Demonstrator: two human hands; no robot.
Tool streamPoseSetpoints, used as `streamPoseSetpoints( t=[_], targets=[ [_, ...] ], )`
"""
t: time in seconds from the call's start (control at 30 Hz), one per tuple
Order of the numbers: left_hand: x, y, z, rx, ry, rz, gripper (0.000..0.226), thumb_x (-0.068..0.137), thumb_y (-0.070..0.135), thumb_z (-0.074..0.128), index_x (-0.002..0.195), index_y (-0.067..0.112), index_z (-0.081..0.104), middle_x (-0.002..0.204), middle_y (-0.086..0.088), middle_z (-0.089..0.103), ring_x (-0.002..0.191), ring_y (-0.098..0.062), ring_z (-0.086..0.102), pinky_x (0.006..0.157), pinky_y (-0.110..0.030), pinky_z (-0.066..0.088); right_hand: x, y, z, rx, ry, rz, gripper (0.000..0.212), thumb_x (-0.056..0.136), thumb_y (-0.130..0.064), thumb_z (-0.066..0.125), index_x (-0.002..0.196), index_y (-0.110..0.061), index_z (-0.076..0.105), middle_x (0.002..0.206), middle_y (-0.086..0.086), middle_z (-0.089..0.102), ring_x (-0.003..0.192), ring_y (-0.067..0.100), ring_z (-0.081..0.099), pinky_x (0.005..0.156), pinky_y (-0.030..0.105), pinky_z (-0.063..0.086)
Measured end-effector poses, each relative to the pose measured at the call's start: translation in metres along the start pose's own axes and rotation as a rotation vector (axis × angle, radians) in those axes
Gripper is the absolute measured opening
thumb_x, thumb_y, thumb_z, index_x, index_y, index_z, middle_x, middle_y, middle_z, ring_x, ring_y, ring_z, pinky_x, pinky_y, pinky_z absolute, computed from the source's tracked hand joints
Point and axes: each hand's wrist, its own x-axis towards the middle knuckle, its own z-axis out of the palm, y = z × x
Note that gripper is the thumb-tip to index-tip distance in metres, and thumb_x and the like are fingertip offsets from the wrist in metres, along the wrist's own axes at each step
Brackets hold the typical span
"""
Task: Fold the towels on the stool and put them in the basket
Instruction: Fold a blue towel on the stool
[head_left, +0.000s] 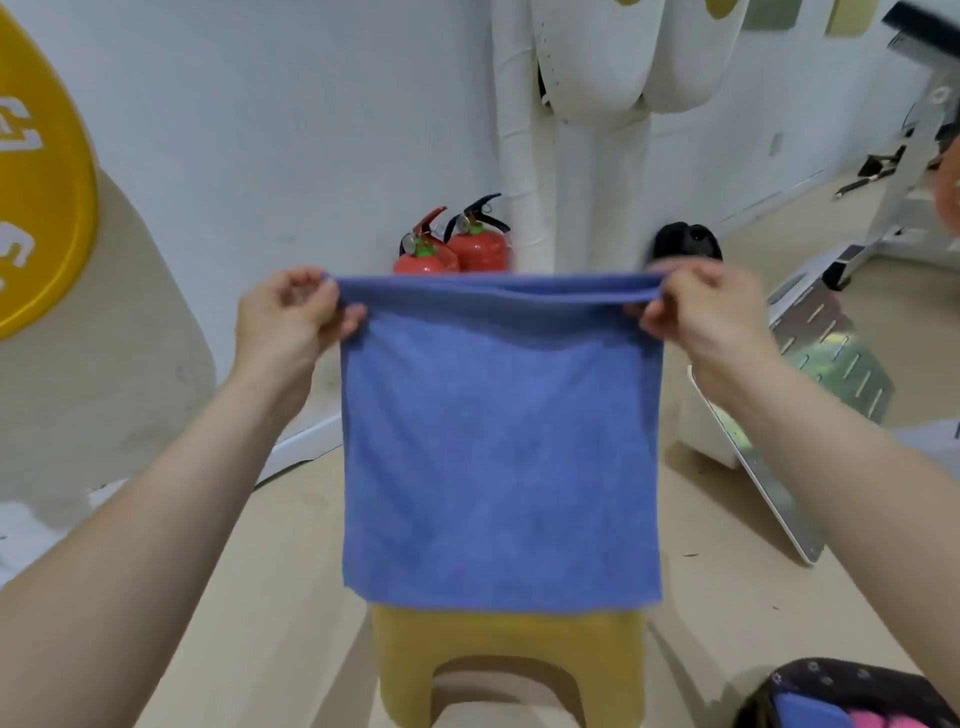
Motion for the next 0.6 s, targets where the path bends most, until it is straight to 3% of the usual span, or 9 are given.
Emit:
streamPoseSetpoints(
  t=[0.07, 0.13, 0.23, 0.33, 0.43, 0.53, 0.6],
  targets=[
    [0.006, 0.020, 0.008, -0.159, -0.031, 0.132, 0.018, 0.094, 0.004, 0.055, 0.081, 0.016, 0.057, 0.077, -0.001, 0.060, 0.069, -0.016, 0.066, 0.082, -0.030, 0.057, 0.002, -0.024, 0.004, 0.086, 0.056, -0.242, 0.033, 0.087, 0.003, 0.042, 0.079, -0.018, 0.066, 0.062, -0.002, 0.058, 0.049, 0.003, 0.054, 0.059, 0.019, 0.051],
    [0.009, 0.033, 0.010, -0.265, -0.071, 0.170, 0.015, 0.093, 0.005, 0.056, 0.083, 0.015, 0.059, 0.081, -0.004, 0.062, 0.079, -0.022, 0.066, 0.087, -0.034, 0.055, 0.002, -0.040, 0.003, 0.109, 0.098, -0.405, 0.032, 0.084, 0.001, 0.044, 0.080, -0.020, 0.068, 0.070, -0.005, 0.062, 0.059, 0.003, 0.058, 0.065, 0.019, 0.052],
    [0.004, 0.028, 0.002, -0.331, -0.110, 0.092, 0.017, 0.090, 0.001, 0.056, 0.080, 0.014, 0.063, 0.081, -0.008, 0.060, 0.081, -0.025, 0.063, 0.087, -0.035, 0.054, -0.004, -0.040, -0.011, 0.027, 0.114, -0.441, 0.031, 0.077, -0.003, 0.045, 0.070, -0.022, 0.069, 0.057, -0.009, 0.062, 0.054, 0.009, 0.058, 0.057, 0.024, 0.051],
    [-0.011, 0.004, -0.017, -0.238, -0.148, -0.054, 0.024, 0.087, -0.004, 0.056, 0.074, 0.014, 0.065, 0.071, -0.005, 0.057, 0.070, -0.020, 0.054, 0.082, -0.032, 0.055, -0.015, -0.025, -0.031, -0.200, -0.081, -0.302, 0.024, 0.074, -0.001, 0.046, 0.063, -0.013, 0.064, 0.039, -0.003, 0.047, 0.040, 0.016, 0.048, 0.048, 0.028, 0.044],
    [-0.036, -0.028, -0.044, -0.096, -0.241, -0.266, 0.009, 0.078, -0.001, 0.060, 0.076, 0.008, 0.062, 0.053, 0.001, 0.053, 0.051, -0.012, 0.053, 0.065, -0.025, 0.056, -0.032, -0.009, -0.053, -0.499, -0.481, -0.068, 0.026, 0.080, 0.013, 0.041, 0.072, 0.001, 0.063, 0.048, 0.017, 0.055, 0.036, 0.013, 0.051, 0.041, 0.019, 0.038],
    [-0.067, -0.067, -0.065, 0.132, -0.290, -0.442, 0.003, 0.070, 0.005, 0.068, 0.068, 0.007, 0.067, 0.051, -0.001, 0.056, 0.048, -0.009, 0.055, 0.056, -0.019, 0.054, -0.053, 0.025, -0.065, -0.672, -0.804, 0.204, 0.026, 0.083, 0.014, 0.040, 0.079, -0.001, 0.061, 0.049, 0.014, 0.058, 0.050, 0.019, 0.064, 0.045, 0.019, 0.041],
    [-0.081, -0.093, -0.079, 0.368, -0.345, -0.520, 0.018, 0.076, -0.005, 0.068, 0.064, 0.009, 0.070, 0.061, -0.006, 0.061, 0.055, -0.011, 0.057, 0.055, -0.017, 0.053, -0.069, 0.052, -0.065, -0.781, -0.965, 0.343, 0.022, 0.083, 0.010, 0.041, 0.082, -0.005, 0.058, 0.050, 0.011, 0.059, 0.061, 0.025, 0.068, 0.054, 0.026, 0.045]
  ],
)
